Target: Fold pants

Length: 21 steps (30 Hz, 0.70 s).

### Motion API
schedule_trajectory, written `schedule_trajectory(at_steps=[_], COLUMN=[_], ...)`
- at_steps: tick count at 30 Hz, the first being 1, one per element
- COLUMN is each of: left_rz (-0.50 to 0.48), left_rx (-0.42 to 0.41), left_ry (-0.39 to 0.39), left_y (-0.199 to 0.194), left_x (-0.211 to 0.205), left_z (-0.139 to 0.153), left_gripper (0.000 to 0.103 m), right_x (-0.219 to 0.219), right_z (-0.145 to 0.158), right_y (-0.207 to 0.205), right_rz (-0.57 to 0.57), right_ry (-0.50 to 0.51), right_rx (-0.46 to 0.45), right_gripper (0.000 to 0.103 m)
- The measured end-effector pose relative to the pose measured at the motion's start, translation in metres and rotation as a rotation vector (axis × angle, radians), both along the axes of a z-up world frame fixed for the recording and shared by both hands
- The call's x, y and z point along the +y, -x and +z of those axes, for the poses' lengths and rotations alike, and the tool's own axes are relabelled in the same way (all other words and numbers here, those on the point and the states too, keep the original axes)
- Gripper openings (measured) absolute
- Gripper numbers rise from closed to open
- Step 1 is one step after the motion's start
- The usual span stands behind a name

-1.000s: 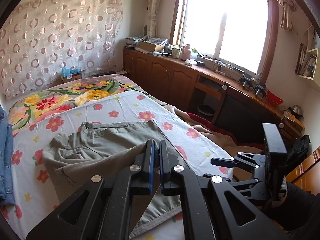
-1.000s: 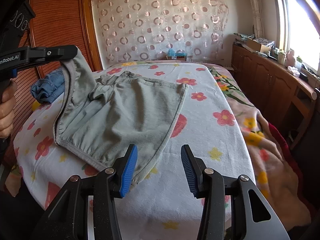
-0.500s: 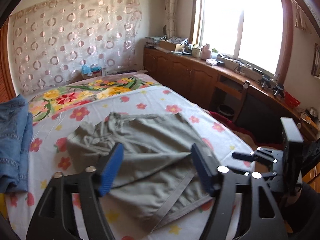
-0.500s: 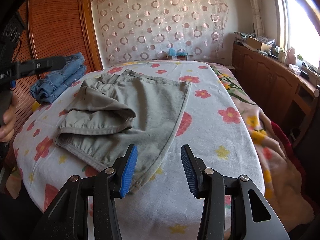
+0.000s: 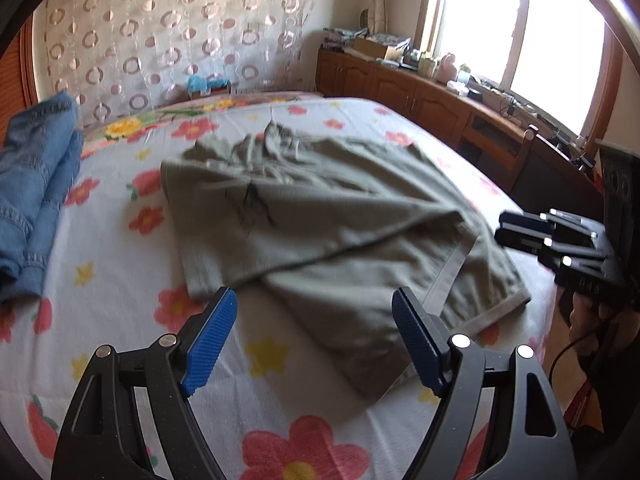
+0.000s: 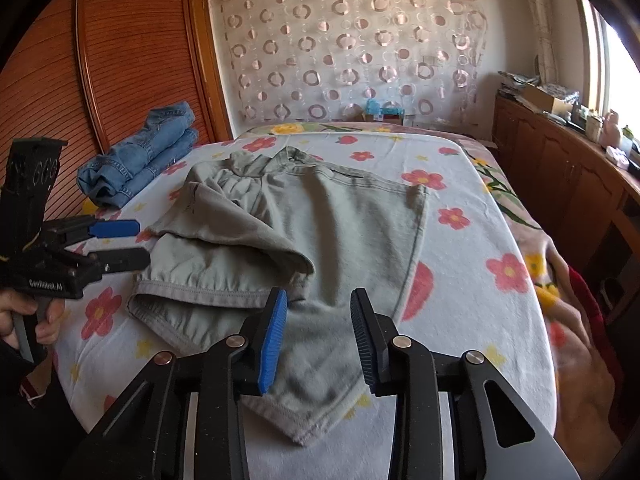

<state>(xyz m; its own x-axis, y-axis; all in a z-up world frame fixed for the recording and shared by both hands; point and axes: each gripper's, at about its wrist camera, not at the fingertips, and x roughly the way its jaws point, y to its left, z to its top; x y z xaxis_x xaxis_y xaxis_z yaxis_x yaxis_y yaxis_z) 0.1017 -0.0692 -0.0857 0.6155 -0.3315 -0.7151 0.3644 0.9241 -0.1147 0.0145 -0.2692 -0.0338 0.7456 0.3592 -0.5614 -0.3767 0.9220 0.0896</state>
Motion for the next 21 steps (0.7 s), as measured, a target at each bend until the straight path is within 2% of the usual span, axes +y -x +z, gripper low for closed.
schedule_trajectory(at_steps=[8,15,21], left_rz=[0.028,0.032,0.027], left_rx=[0.048,0.031,0.027], left_ry=[0.011,0.002,-0.009], left_y=[-0.002,0.002,0.001], left_x=[0.01,0.01,0.007], left_z=[-0.015,-0.016,-0.016], left_gripper=[0.081,0.081,0.082], right_x=[0.007,0.014,0.023], right_z=[-0.006,-0.005,-0.003], right_y=[-0.026,-0.045,-0.048], right_rz=[0.02,0.03,0.05], right_ry=[0.008,0.027,0.021], right_rx=[0.043,0.073,0.087], right_gripper=[0.03,0.023,0.009])
